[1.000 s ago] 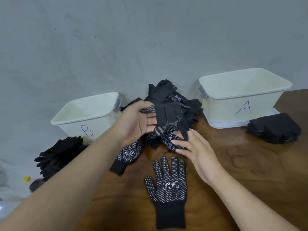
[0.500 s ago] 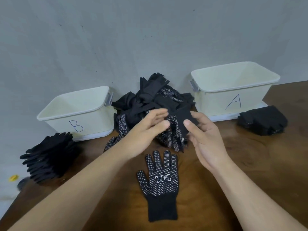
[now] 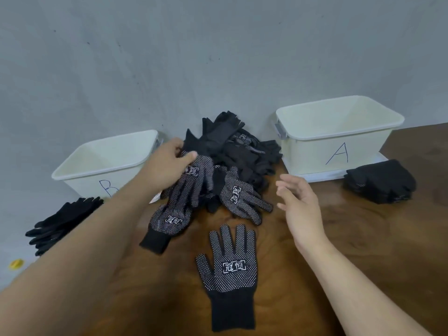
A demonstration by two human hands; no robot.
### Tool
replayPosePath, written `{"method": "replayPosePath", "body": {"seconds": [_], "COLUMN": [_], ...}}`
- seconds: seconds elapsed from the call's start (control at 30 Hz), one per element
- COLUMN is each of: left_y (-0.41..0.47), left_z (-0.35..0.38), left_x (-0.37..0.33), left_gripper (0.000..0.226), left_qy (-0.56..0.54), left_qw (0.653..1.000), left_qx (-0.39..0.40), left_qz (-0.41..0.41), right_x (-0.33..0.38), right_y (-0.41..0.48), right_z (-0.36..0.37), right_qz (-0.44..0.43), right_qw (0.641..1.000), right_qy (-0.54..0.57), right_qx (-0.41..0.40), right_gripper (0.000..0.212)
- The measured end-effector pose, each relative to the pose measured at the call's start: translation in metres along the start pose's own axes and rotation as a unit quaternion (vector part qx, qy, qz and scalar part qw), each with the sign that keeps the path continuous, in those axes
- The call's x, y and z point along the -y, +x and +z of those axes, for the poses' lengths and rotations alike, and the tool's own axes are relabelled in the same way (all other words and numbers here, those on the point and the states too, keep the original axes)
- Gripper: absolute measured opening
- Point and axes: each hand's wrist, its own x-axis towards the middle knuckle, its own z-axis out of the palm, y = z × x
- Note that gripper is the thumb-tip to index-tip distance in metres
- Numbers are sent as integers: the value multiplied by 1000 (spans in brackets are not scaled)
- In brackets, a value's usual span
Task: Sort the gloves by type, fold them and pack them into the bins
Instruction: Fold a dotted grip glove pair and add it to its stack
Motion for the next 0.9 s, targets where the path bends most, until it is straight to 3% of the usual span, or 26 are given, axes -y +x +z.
{"method": "replayPosePath", "body": {"seconds": [0.1, 0.2, 0.3, 0.47, 0.6, 0.73, 0.83, 0.9], "left_y": [7, 8, 19, 65, 106, 133, 143, 148], "left_z": [10, 34, 58, 100, 140, 167, 173, 168], "left_x": [15, 2, -27, -63, -78, -84, -89, -94], "left_gripper": [46, 32, 21, 26, 36, 40, 29, 24], "left_qy": [92, 169, 199, 230, 373, 458, 446, 361], "left_qw": [996, 979, 965, 952, 895, 861, 874, 916], "left_qx": [4, 7, 17, 48, 72, 94, 88, 62], "left_qz": [16, 113, 172, 197, 233, 200, 170, 166], "right_x": [-15, -22, -24, -25, -30, -33, -34, -34], "right_y": [3, -1, -2, 1, 0, 1, -1, -2], "right_z": [1, 5, 5, 5, 6, 7, 6, 5], "right_qz": [-60, -120, -125, -134, -141, -140, -143, -142], "right_qw": [980, 938, 935, 932, 925, 925, 928, 933], "right_qy": [-182, -310, -315, -322, -337, -337, -327, -315], "right_qx": [55, 97, 102, 93, 106, 106, 105, 103], "right_gripper": [28, 31, 31, 31, 30, 29, 28, 28]}}
